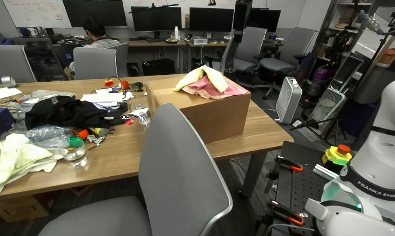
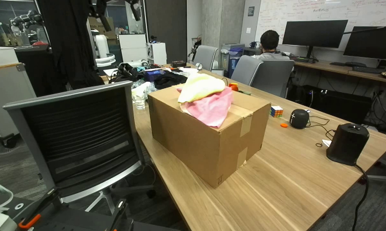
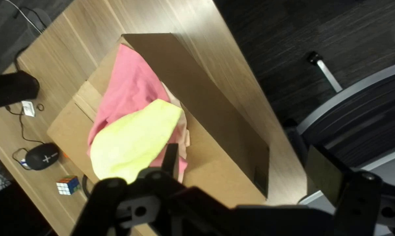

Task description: Move all the towels from the headrest to the top of the sealed cardboard box

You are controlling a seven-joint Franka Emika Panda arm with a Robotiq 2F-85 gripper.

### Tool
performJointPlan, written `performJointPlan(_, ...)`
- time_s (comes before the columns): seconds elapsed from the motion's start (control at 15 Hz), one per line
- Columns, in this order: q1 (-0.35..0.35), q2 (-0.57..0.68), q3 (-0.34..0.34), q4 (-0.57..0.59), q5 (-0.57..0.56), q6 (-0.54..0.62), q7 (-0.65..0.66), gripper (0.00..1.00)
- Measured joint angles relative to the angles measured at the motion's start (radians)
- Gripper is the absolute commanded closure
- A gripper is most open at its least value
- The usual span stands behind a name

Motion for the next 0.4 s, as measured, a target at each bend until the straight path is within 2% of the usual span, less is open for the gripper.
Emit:
performJointPlan(0.2,0.023,-0.085,-0.015,-0.042,0.103,0.003,-0.104,0.0)
performJointPlan(0.4,0.049,-0.141,-0.018,-0.103,0.186,0.002,-0.14,0.0)
